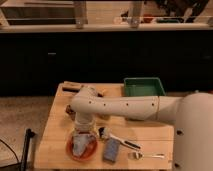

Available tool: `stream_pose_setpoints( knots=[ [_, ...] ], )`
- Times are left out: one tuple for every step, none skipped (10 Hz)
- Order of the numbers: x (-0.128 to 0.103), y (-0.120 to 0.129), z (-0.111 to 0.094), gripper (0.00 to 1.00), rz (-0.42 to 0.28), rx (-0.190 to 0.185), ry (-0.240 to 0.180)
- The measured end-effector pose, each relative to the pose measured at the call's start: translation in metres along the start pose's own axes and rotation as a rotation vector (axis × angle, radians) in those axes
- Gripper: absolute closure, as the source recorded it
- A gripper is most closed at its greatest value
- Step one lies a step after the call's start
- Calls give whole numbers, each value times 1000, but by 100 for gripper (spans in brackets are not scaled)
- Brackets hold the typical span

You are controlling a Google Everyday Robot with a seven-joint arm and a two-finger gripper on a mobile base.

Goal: Place towel in red bowl

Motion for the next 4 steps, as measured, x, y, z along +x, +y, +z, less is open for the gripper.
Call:
stream_pose_setpoints(
  knots=[
    [3,0,-7,20,-5,3,15],
    [8,-2,-16,20,-12,6,33],
    [11,-3,-23,20,-18,5,47],
    [13,-2,-28,20,-22,-1,55]
  ],
)
